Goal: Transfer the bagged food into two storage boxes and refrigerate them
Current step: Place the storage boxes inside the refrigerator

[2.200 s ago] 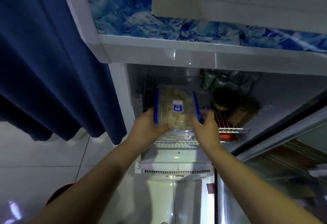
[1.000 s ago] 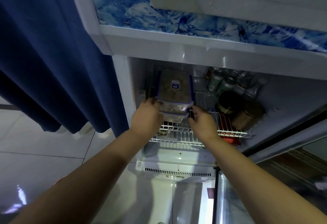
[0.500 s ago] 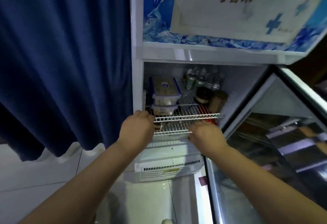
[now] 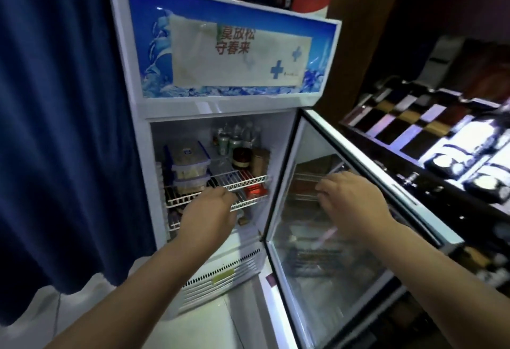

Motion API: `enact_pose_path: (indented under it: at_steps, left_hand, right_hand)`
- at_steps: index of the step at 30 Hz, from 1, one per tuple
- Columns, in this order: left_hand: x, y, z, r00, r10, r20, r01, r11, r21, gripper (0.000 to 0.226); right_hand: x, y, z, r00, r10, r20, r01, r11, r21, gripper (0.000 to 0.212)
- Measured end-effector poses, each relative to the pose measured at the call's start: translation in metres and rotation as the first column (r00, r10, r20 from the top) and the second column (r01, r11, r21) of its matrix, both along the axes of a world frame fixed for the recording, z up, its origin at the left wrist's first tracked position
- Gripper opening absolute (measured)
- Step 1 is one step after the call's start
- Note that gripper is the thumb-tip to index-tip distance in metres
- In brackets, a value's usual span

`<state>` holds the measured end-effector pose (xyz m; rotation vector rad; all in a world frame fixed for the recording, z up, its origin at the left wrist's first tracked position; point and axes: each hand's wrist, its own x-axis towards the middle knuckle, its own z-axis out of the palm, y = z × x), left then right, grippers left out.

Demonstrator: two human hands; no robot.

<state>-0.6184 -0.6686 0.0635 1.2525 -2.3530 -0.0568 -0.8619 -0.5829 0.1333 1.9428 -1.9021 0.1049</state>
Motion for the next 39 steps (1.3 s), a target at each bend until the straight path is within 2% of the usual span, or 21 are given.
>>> enact_pose_path:
  at_steps: [4,7,10,13,15,19,23,28,33,39]
  left_hand:
    - [-0.048,0.031,0.014,0.998,-0.060,0.001,0.060,0.997,-0.044,0.029]
    - [-0.092,0.060,0.023,0.994,-0.113,-0.011,0.112,0.993,-0.049,0.029]
    - [-0.138,0.091,0.028,0.983,-0.180,-0.038,0.178,0.983,-0.053,0.033]
    - [-0.177,0.119,0.029,0.973,-0.224,-0.053,0.221,0.973,-0.062,0.035]
    - [-0.196,0.136,0.026,0.970,-0.237,-0.058,0.234,0.971,-0.054,0.034]
    - [-0.213,0.160,0.017,0.970,-0.234,-0.065,0.234,0.972,-0.005,0.040]
    - [-0.209,0.169,0.015,0.980,-0.193,-0.056,0.193,0.981,0.003,0.047]
    - [-0.185,0.172,0.021,0.984,-0.140,-0.114,0.131,0.988,-0.082,0.050]
    - [-0.146,0.163,0.026,0.995,-0.053,-0.085,0.037,0.983,-0.181,0.045]
    - [-0.078,0.124,0.028,0.988,0.130,-0.083,-0.145,0.969,-0.200,0.039]
  right_hand:
    - [-0.049,0.053,0.018,0.997,-0.083,0.006,0.083,0.991,-0.101,0.011]
    - [-0.090,0.087,0.015,0.973,-0.228,-0.018,0.228,0.974,-0.018,0.024]
    - [-0.130,0.116,0.005,0.953,-0.301,0.013,0.301,0.954,0.010,0.023]
    - [-0.155,0.132,-0.003,0.932,-0.287,0.223,0.284,0.958,0.044,0.024]
    - [-0.162,0.135,-0.007,0.913,-0.226,0.340,0.222,0.974,0.050,0.024]
    - [-0.168,0.135,-0.014,0.903,-0.101,0.419,0.102,0.995,0.020,0.025]
    - [-0.170,0.131,-0.018,0.814,0.054,0.578,-0.041,0.999,-0.036,0.025]
    - [-0.141,0.112,-0.026,0.728,0.238,0.643,-0.227,0.969,-0.101,0.015]
    - [-0.085,0.079,-0.030,0.685,0.397,0.611,-0.407,0.904,-0.131,0.011]
    - [-0.013,0.020,-0.028,0.737,0.531,0.418,-0.519,0.841,-0.154,0.026]
